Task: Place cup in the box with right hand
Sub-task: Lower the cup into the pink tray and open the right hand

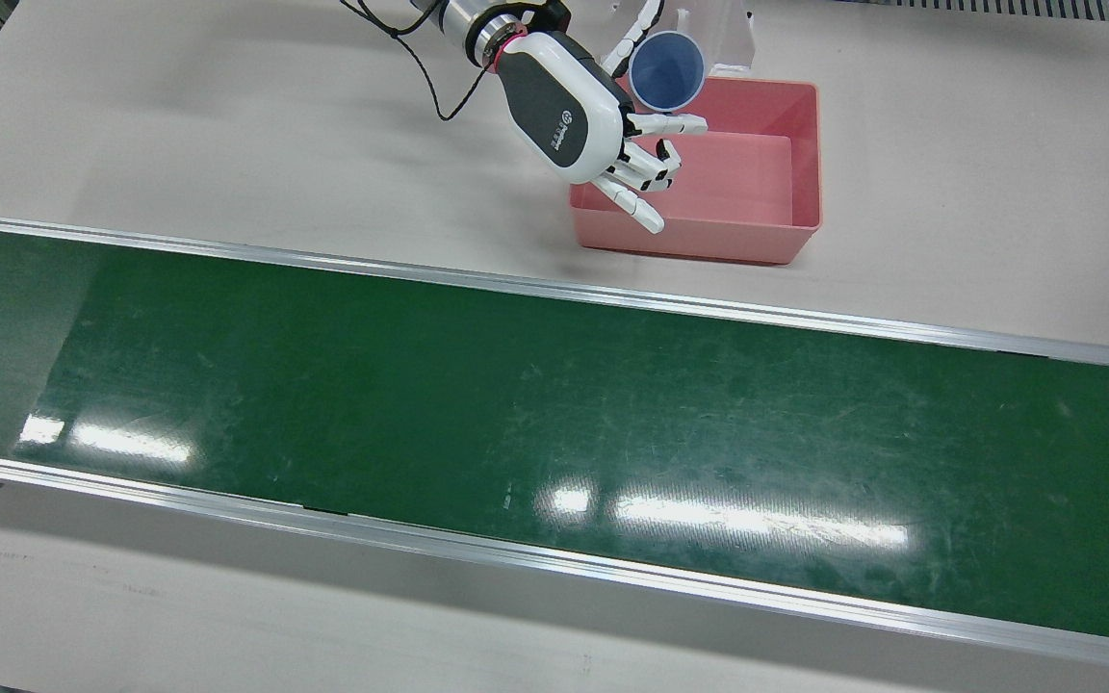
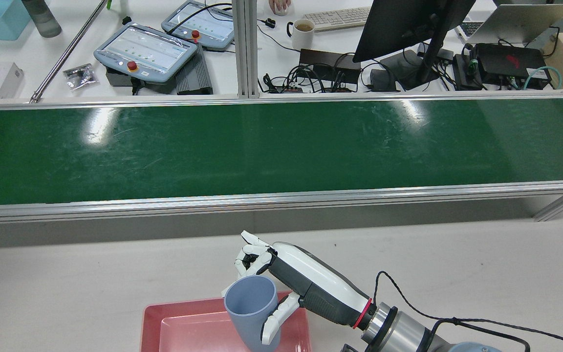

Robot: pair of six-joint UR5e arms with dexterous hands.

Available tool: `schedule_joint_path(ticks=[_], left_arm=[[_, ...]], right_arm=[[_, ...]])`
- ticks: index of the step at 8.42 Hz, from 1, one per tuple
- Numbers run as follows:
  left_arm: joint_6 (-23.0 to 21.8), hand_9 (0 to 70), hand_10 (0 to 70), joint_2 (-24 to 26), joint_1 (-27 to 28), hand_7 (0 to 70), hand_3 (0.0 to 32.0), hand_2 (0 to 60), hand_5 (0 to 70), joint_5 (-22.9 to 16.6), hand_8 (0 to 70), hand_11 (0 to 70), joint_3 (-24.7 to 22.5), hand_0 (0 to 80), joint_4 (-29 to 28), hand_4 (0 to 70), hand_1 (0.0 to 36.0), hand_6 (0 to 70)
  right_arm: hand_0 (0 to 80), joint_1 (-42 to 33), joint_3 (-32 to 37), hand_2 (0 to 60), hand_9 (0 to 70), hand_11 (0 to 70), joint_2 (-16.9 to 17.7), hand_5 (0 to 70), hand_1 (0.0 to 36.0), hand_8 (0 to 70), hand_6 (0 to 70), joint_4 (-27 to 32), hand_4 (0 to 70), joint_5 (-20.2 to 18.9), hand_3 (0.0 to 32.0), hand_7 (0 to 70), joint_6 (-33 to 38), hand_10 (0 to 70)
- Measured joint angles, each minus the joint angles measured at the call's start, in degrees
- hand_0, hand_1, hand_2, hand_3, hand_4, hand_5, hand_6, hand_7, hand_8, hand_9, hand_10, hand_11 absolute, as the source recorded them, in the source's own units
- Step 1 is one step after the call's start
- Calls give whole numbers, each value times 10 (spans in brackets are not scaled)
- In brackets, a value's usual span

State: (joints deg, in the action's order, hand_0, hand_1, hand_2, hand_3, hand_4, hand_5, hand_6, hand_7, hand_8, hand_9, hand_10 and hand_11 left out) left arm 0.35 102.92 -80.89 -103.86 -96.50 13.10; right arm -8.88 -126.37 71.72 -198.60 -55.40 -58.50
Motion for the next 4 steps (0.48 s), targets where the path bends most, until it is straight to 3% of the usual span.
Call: schedule_joint_path(ticks=[2,3,4], left_arm=[[0,0,0,0,0,0,0,0,0,0,0,0,0,0,0,0,0,0],[0,0,0,0,0,0,0,0,0,0,0,0,0,0,0,0,0,0],[0,0,0,0,0,0,0,0,0,0,0,0,0,0,0,0,0,0]], right_arm=[[0,0,-3,226,496,57,3,0,0,258,284,-1,512,-2,0,700,2,53],[0,0,-5,128,495,60,4,0,0,258,283,-1,526,-2,0,700,3,54],[0,-1,-6,266,491,48,5,0,0,253,279,-2,431,-3,0,700,3,46]])
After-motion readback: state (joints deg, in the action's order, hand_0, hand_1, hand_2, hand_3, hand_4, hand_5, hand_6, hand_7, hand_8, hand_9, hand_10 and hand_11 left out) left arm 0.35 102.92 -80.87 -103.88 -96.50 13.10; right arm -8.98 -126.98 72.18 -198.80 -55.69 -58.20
